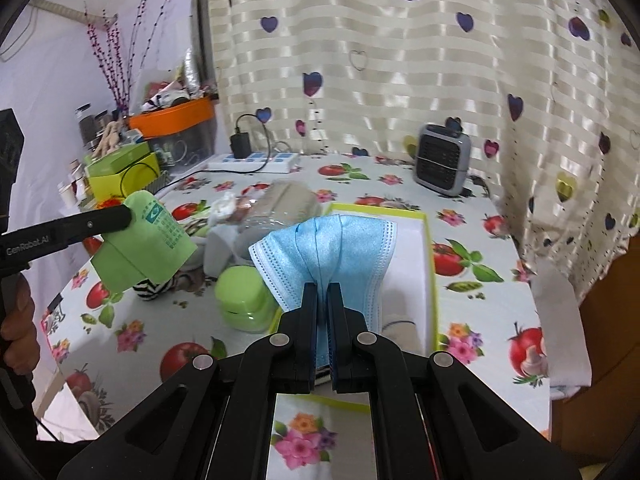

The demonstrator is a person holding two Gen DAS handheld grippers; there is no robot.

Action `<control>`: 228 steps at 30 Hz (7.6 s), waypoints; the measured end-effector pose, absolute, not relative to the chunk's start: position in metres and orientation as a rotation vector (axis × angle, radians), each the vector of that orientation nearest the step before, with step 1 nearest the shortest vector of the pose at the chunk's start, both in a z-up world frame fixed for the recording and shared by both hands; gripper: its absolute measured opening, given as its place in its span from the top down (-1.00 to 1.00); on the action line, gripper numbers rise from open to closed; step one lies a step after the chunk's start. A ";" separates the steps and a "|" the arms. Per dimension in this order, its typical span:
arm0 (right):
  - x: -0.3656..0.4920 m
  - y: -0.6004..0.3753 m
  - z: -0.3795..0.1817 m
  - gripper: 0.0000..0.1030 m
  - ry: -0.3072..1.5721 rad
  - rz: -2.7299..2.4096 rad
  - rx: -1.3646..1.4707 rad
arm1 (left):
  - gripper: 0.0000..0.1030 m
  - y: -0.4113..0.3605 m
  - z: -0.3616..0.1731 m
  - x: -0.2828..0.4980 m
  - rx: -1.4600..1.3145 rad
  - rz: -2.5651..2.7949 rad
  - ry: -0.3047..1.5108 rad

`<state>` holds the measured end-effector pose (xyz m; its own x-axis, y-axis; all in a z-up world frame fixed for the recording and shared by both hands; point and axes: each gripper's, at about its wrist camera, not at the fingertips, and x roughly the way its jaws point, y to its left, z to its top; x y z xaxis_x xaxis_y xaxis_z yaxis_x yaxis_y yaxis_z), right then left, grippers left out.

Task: Organize soft objects
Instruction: 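Carry the blue mask and green cloth over the white box with both grippers, then lower the green cloth and blue mask into the box and open both grippers, then withdraw both grippers from the white box, then grasp the black-and-white striped sock on the table with the left gripper, then grasp the white sock with the right gripper while the left gripper holds the striped sock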

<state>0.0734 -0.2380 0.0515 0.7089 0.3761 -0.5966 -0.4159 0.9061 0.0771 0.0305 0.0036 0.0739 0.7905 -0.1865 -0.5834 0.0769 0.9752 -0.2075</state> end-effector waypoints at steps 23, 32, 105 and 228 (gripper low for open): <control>0.102 -0.290 0.032 0.91 0.697 0.340 0.024 | 0.82 -0.078 0.049 0.088 -0.096 -0.314 0.737; 0.112 -0.298 0.024 0.91 0.719 0.326 0.029 | 0.82 -0.101 0.022 0.120 -0.091 -0.357 0.806; 0.074 -0.220 0.040 0.12 0.706 0.485 -0.064 | 0.51 -0.015 0.026 0.037 -0.171 -0.167 0.789; 0.108 -0.051 0.021 0.75 0.793 0.821 -0.138 | 0.80 0.119 -0.019 0.014 -0.296 0.118 0.771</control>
<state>0.1079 -0.0508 0.0209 0.4174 0.6029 -0.6799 -0.7006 0.6900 0.1818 0.0139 0.1187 -0.0191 0.7133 -0.0026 -0.7008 -0.2129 0.9519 -0.2203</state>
